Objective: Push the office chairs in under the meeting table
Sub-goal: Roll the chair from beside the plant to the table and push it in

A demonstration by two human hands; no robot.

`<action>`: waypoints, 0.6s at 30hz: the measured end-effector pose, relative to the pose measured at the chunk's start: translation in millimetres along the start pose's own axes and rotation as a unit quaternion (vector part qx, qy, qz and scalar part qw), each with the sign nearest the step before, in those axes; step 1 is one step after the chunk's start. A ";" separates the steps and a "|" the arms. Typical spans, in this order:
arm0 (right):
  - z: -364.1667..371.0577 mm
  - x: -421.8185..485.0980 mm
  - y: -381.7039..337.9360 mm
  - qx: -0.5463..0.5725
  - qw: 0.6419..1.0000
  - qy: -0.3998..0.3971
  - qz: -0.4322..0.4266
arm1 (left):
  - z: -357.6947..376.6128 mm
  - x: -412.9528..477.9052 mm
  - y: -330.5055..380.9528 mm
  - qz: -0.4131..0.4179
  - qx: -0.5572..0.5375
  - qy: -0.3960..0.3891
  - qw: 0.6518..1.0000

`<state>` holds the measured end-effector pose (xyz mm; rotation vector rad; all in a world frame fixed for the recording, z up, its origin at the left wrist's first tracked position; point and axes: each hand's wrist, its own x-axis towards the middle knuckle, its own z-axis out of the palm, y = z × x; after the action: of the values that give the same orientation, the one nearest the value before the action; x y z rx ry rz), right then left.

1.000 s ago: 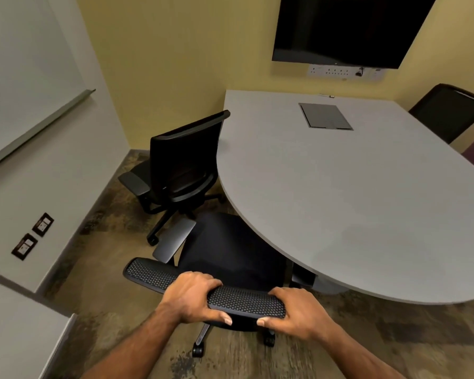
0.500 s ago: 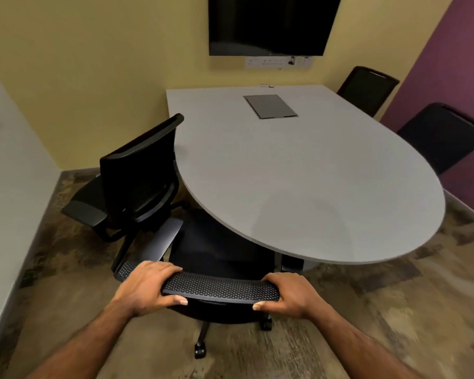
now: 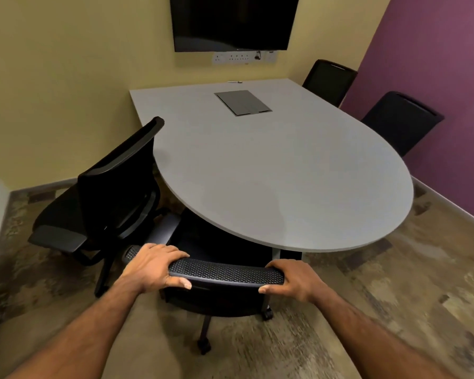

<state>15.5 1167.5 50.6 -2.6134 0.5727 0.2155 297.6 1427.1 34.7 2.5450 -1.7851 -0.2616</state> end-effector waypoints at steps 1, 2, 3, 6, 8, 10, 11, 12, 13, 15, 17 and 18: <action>1.4 3.3 -2.1 0.002 1.000 0.002 0.005 | 1.6 2.5 -7.5 0.006 -0.010 0.003 1.000; 3.2 6.6 -4.5 0.006 1.000 0.005 0.010 | 2.0 4.5 -14.5 0.010 -0.017 0.006 1.000; 5.7 9.8 -6.7 0.012 1.000 0.011 0.014 | 1.0 7.0 -21.1 0.015 -0.020 0.006 1.000; 12.9 23.1 -13.2 0.025 0.999 0.024 0.019 | -2.7 14.5 -40.4 0.026 -0.015 -0.015 0.999; 16.1 32.1 -18.5 0.029 0.999 0.020 0.014 | -5.6 15.3 -51.0 0.026 -0.012 -0.029 0.999; 19.8 44.8 -24.7 0.035 0.999 0.020 0.016 | -10.6 17.5 -66.1 0.016 -0.014 -0.042 0.999; 20.2 49.7 -27.4 0.040 0.999 0.023 0.019 | -12.5 19.6 -71.9 0.011 -0.017 -0.054 0.998; 20.1 54.0 -30.1 0.045 0.998 0.027 0.021 | -14.4 21.9 -76.9 0.008 -0.018 -0.064 0.998; 20.1 57.8 -31.7 0.049 0.998 0.027 0.023 | -15.6 24.3 -80.9 0.006 -0.019 -0.072 0.997; 20.6 66.0 -35.1 0.051 0.998 0.024 0.021 | -17.2 27.4 -89.2 -0.001 -0.025 -0.085 0.996; 19.2 72.0 -40.1 0.053 0.998 0.026 0.019 | -17.3 28.7 -96.2 -0.010 -0.034 -0.089 0.995; 17.8 75.3 -42.2 0.055 0.998 0.026 0.018 | -17.1 29.4 -99.7 -0.014 -0.036 -0.091 0.995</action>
<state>100.6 1183.0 33.4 -2.5095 0.6330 0.1235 402.7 1432.7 36.6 2.5701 -1.7616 -0.5649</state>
